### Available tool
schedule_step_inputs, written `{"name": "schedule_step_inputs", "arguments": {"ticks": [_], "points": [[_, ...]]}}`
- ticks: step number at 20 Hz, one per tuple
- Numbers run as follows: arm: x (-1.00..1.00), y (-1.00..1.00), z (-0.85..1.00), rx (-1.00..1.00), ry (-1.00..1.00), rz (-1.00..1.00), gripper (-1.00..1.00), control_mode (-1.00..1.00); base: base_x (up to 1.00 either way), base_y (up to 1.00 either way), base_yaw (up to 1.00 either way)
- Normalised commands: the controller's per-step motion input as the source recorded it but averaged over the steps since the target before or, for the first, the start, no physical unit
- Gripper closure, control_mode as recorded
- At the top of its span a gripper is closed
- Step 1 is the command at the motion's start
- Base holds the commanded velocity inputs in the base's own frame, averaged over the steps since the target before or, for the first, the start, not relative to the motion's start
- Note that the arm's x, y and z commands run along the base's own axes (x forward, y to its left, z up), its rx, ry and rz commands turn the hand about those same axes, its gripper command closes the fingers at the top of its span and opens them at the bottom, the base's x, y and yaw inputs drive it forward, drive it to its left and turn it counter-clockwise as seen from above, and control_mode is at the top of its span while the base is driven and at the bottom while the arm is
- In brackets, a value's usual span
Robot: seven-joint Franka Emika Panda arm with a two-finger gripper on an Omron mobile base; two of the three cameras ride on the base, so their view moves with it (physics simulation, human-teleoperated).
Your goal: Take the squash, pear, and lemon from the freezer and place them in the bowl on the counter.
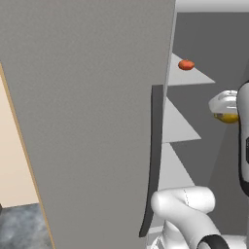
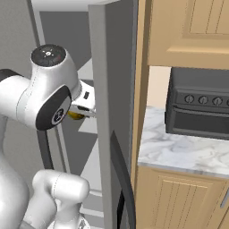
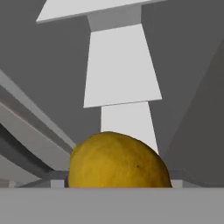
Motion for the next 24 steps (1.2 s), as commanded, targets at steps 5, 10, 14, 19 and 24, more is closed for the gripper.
{"name": "schedule_step_inputs", "arguments": {"ticks": [5, 10, 14, 19, 24], "points": [[-0.57, 0.41, 0.0, -0.04, 0.11, -0.01, 1.0, -1.0, 0.0, 0.0, 0.0], [-0.49, 0.27, 0.0, -0.01, 0.1, 0.05, 1.0, -1.0, 0.0, 0.0, 0.0], [-0.42, 0.49, 0.0, -0.04, 0.08, 0.06, 1.0, -1.0, 0.0, 0.0, 0.0], [-0.15, 0.42, 0.0, -0.06, 0.07, 0.01, 1.0, -1.0, 0.0, 0.0, 0.0], [0.0, 0.0, 0.0, 0.0, 0.03, 0.0, 1.0, -1.0, 0.0, 0.0, 0.0]]}}
